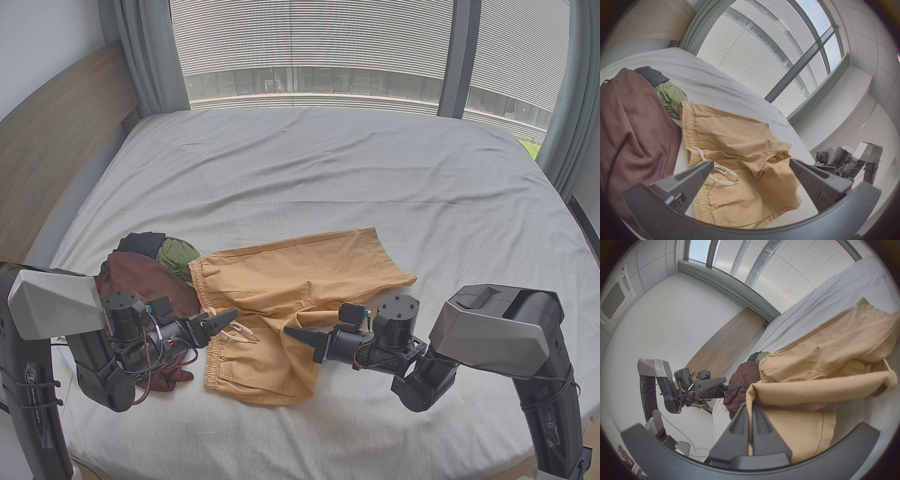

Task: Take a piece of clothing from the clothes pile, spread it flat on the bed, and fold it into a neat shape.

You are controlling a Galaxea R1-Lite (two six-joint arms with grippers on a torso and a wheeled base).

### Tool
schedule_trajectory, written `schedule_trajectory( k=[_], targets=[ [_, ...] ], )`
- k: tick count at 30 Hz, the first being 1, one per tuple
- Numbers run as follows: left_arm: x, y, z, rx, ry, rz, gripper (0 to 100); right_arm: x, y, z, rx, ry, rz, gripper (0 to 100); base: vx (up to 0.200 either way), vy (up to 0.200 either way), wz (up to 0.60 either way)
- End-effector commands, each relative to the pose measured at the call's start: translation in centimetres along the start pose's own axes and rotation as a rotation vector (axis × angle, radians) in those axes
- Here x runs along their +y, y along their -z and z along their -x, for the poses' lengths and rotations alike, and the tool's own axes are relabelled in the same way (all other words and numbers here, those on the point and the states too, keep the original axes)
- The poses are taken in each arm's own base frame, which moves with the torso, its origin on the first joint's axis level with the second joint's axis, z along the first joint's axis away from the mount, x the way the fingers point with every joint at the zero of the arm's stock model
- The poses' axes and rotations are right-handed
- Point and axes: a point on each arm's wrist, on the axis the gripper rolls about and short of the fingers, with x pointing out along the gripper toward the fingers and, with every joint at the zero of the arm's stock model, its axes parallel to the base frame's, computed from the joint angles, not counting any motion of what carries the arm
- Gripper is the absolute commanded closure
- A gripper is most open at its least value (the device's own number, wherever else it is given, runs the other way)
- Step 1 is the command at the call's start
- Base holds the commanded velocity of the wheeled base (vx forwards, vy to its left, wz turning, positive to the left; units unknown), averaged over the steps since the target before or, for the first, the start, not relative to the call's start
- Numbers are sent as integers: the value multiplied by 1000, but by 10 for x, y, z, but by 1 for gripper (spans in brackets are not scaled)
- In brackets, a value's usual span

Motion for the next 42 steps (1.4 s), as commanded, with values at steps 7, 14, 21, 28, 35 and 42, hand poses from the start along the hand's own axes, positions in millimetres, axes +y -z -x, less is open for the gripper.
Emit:
schedule_trajectory(
  k=[7,14,21,28,35,42],
  targets=[
    [4,5,-2,14,-8,8,0,-5,20,-18,38,-15,-11,100,0,0,0],
    [6,8,-4,21,-12,12,0,5,27,-25,63,-36,-42,0,0,0,0],
    [6,7,-3,19,-12,12,0,38,28,-22,101,-76,-87,0,0,0,0],
    [6,7,-3,17,-13,11,0,53,34,-12,149,-76,-137,0,0,0,0],
    [6,5,-3,13,-12,11,0,58,32,-5,169,-98,-197,0,0,0,0],
    [6,6,-3,14,-12,12,0,36,24,4,141,-39,-206,0,0,0,0]
  ],
)
